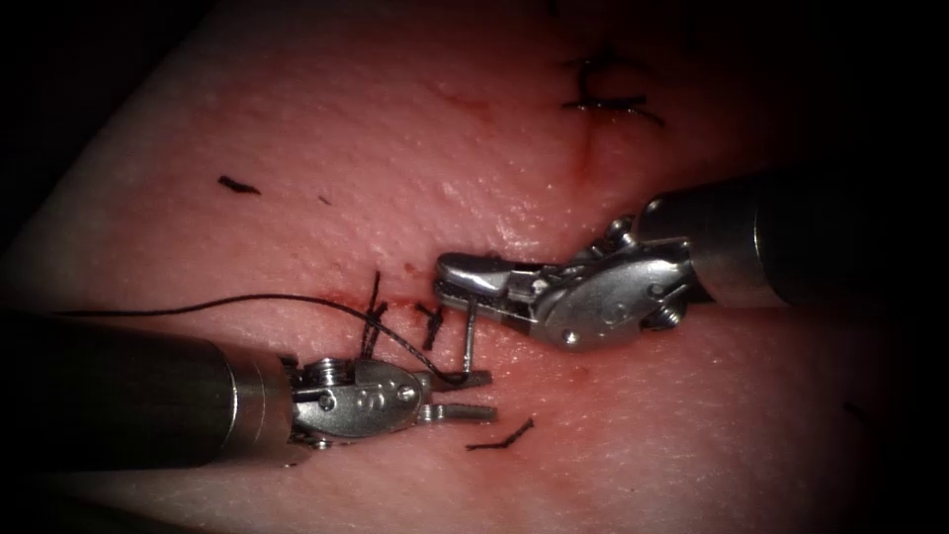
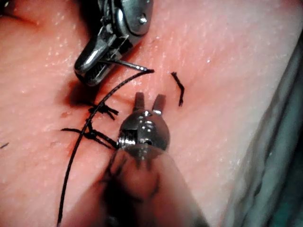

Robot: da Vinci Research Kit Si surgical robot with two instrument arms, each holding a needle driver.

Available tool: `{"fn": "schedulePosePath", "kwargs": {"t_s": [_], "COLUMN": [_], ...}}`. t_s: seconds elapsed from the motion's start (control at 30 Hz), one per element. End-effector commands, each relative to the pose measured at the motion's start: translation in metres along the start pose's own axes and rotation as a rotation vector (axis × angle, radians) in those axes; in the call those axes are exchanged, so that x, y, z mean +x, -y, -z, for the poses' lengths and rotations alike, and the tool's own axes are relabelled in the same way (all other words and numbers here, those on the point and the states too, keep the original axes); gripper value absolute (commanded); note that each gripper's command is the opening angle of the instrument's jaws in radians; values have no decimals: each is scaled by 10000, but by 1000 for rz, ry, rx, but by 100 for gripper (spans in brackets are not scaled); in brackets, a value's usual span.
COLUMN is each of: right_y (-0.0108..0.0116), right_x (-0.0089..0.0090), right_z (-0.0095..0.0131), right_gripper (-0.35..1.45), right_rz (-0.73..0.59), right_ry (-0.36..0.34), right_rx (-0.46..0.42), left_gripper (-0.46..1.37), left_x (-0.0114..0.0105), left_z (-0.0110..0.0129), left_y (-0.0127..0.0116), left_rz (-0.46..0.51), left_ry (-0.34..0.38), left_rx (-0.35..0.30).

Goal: Wound Closure
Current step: Use the right gripper to throw the needle through the skin above the incision

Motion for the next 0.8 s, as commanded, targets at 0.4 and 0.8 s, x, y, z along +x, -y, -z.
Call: {"fn": "schedulePosePath", "kwargs": {"t_s": [0.4,0.8], "right_y": [22,-28], "right_x": [-17,-2], "right_z": [1,-6], "right_gripper": [-35,-35], "right_rz": [-89,-108], "right_ry": [33,23], "right_rx": [-10,-27], "left_gripper": [19,18], "left_x": [2,12], "left_z": [-1,-9], "left_y": [0,5], "left_rz": [2,14], "left_ry": [0,-18], "left_rx": [1,36]}}
